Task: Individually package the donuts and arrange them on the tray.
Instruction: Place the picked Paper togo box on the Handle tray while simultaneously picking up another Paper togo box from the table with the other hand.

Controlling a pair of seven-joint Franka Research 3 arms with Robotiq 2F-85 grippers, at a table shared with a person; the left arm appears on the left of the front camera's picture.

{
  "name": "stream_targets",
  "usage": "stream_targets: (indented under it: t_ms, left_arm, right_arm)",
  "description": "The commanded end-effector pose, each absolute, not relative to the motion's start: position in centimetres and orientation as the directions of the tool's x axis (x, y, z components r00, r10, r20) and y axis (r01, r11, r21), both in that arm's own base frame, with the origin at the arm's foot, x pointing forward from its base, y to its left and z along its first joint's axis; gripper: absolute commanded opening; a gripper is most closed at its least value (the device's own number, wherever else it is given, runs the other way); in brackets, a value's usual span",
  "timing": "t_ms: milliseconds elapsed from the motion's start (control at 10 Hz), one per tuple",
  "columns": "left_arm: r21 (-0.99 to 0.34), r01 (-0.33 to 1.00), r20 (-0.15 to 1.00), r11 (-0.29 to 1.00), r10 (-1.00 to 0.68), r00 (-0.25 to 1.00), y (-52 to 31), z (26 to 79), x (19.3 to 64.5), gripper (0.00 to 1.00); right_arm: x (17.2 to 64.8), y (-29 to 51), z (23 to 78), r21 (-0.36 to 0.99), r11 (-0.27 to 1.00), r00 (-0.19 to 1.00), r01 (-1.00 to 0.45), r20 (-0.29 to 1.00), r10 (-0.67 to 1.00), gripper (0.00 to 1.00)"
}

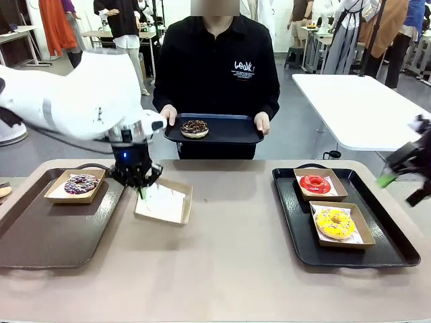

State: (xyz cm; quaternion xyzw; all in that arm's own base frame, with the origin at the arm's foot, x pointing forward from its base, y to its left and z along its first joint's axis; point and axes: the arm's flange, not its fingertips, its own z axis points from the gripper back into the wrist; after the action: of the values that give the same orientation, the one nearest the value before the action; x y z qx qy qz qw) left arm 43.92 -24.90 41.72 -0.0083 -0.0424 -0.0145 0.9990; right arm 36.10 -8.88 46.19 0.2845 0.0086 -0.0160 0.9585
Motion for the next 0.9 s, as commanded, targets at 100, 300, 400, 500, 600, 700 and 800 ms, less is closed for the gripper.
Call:
stream_targets:
  t_ms: [100,300,400,500,600,700,800]
  left_arm:
    - [-0.028,0.02,0.113,0.999,-0.016,0.994,-26.3,45.7,47.3,0.0]
    - [-0.045,0.024,0.14,0.999,-0.018,0.99,-27.5,47.7,49.0,0.0]
    - [-0.047,0.027,0.141,0.999,-0.02,0.99,-28.1,48.1,49.7,0.0]
    - [-0.046,0.028,0.135,0.999,-0.021,0.991,-28.5,48.5,50.5,0.0]
    - [-0.043,0.02,0.133,0.999,-0.014,0.991,-28.8,49.0,51.2,0.0]
    - [-0.043,0.005,0.131,0.999,0.0,0.991,-29.0,49.4,52.1,0.0]
    - [-0.037,-0.007,0.131,0.999,0.012,0.991,-29.0,49.5,52.8,0.0]
  right_arm:
    - [34.5,-16.9,48.7,0.762,0.646,0.991,0.037,0.054,-0.121,1.0]
    - [33.1,-22.3,48.1,0.854,0.519,0.955,0.041,0.119,-0.272,1.0]
    - [32.7,-24.6,47.1,0.891,0.45,0.935,0.052,0.115,-0.337,1.0]
    - [32.4,-26.4,45.9,0.913,0.404,0.925,0.06,0.1,-0.365,1.0]
    - [31.8,-27.9,44.8,0.926,0.375,0.929,0.054,0.091,-0.358,1.0]
    - [31.3,-29.3,43.4,0.935,0.353,0.933,0.042,0.09,-0.347,1.0]
    - [31.0,-30.2,42.2,0.941,0.337,0.931,0.042,0.085,-0.354,1.0]
